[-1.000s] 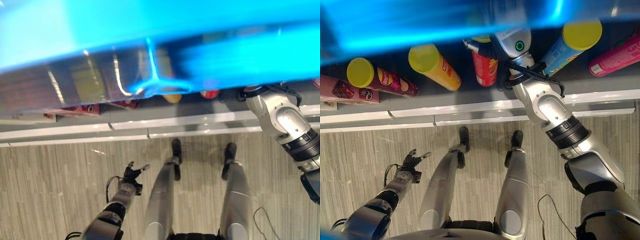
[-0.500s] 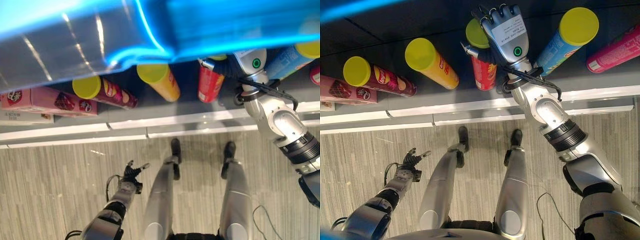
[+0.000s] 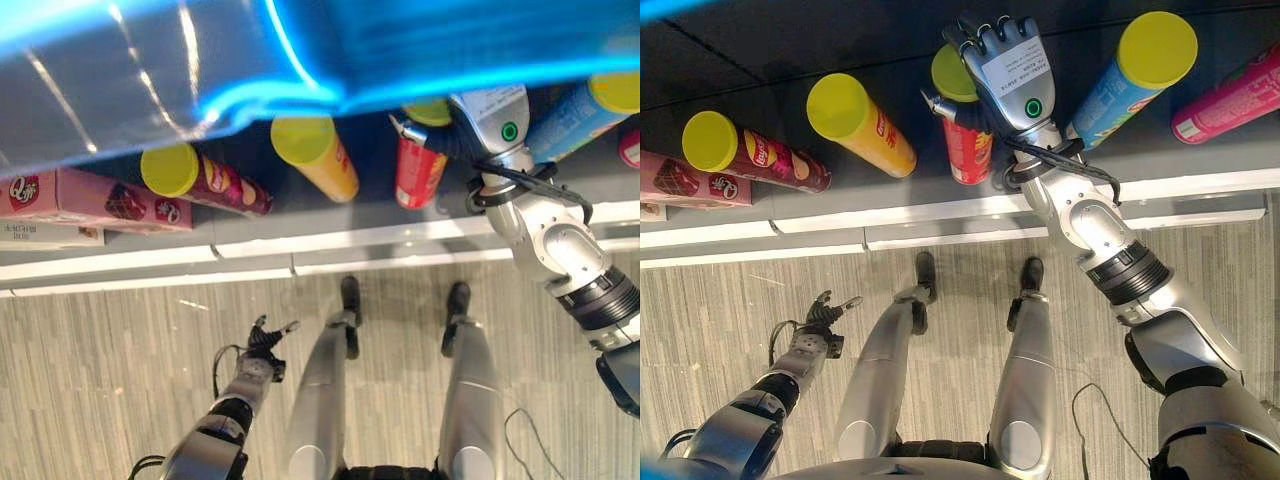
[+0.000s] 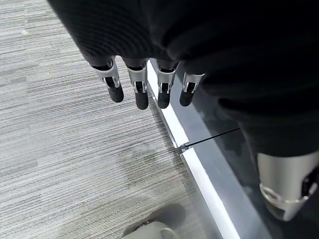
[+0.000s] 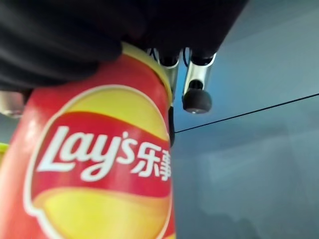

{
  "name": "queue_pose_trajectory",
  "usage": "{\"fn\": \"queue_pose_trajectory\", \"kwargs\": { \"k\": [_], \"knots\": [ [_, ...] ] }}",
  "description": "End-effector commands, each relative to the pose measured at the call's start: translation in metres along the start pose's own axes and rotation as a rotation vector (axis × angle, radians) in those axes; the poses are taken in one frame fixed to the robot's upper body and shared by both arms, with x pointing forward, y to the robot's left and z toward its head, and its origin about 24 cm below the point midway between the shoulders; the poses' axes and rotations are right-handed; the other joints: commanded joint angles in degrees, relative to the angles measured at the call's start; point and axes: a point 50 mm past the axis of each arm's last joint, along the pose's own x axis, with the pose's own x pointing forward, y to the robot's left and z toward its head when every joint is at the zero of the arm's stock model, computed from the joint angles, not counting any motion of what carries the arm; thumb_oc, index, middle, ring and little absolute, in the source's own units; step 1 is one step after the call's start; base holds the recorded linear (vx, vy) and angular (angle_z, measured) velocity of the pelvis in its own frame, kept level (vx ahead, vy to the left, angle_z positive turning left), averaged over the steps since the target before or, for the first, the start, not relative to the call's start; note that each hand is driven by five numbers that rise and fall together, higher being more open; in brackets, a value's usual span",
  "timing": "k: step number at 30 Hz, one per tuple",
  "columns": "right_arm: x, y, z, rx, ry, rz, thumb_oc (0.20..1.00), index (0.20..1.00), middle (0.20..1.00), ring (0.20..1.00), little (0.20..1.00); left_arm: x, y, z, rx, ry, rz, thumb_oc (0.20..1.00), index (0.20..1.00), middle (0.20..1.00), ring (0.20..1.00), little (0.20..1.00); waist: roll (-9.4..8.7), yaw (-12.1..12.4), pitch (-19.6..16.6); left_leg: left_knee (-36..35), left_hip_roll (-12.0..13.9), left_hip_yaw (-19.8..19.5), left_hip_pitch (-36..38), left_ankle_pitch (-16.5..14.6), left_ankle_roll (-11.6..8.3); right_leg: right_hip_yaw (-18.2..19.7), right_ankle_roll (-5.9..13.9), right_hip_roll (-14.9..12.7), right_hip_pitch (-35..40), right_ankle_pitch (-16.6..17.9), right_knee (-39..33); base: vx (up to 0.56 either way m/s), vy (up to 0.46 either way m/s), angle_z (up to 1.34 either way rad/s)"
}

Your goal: Put the goods on the table back onto the shelves and tidy them up.

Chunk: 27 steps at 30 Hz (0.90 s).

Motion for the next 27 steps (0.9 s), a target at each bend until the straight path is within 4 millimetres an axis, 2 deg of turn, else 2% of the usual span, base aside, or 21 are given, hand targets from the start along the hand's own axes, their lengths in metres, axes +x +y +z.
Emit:
{"fn": "queue_pose_trajectory", "kwargs": {
  "k": [1,27],
  "knots": [
    [0.0219,-0.0237,0.0063,0.014,-0.043,-0.141,0.2,0.2,0.2,0.2,0.2,-0.0014,0.008,-0.0183,0.011,0.072,0.041,1.0,1.0,1.0,1.0,1.0,-0.43,0.0,-2.79,4.36,3.88,-0.93,-2.2,-6.83,-3.01,0.05,2.03,-4.71,-0.37,4.96,-4.3,0.0,0.0,0.0],
    [0.0213,-0.0181,0.0006,-0.018,-0.023,-0.108,0.2,0.2,0.2,0.2,0.2,-0.0005,0.0076,-0.016,0.007,0.073,0.045,1.0,1.0,1.0,1.0,1.0,-0.81,0.09,-2.49,4.86,4.05,-0.8,-2.95,-6.68,-2.97,0.47,2.02,-4.64,-1.33,4.74,-3.36,0.0,0.0,0.0]
  ]
}}
